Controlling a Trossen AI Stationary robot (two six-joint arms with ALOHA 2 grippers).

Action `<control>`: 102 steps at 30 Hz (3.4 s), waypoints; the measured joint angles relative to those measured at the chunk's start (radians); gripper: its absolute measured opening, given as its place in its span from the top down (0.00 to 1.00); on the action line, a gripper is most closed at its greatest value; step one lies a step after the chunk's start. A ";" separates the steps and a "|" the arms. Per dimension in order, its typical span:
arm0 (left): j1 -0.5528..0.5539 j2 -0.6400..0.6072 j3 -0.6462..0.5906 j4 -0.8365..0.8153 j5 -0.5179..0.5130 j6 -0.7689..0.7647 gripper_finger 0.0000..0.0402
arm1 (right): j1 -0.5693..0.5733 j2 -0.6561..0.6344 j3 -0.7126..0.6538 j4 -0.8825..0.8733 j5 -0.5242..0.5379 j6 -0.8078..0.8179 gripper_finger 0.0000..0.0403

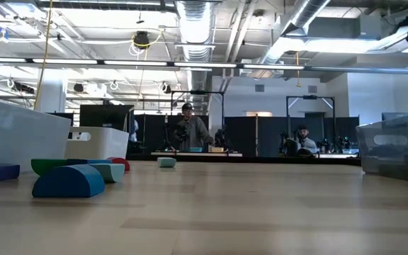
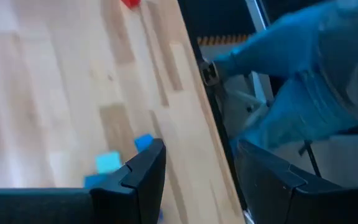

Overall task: Sort blocks by size
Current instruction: Put the dark green rectangular block into the black bin, then put the purple rectangular block into the black bin

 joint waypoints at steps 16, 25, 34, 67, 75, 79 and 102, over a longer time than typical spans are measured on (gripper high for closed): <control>-0.170 0.000 -0.028 -0.164 -0.234 0.062 0.55 | 0.000 0.000 0.001 0.003 -0.001 -0.026 0.44; -0.262 0.001 -0.214 -0.188 -0.373 0.293 0.55 | 0.001 -0.001 0.002 0.060 0.011 -0.085 0.44; -0.317 0.001 -0.500 -0.051 -0.439 0.449 0.55 | 0.001 -0.001 0.002 0.093 0.038 -0.105 0.44; -0.412 0.013 -0.410 0.062 -0.413 0.385 0.56 | -0.034 -0.001 0.002 0.113 0.039 -0.202 0.45; -0.503 0.117 -0.409 0.058 -0.357 0.409 0.56 | -0.039 -0.001 0.003 0.113 0.039 -0.226 0.46; -0.533 0.221 -0.410 0.027 -0.406 0.487 0.56 | -0.039 -0.001 0.002 0.114 0.039 -0.229 0.46; -0.427 0.306 -0.483 0.085 -0.476 0.682 0.56 | -0.039 -0.001 0.002 0.195 0.065 -0.227 0.46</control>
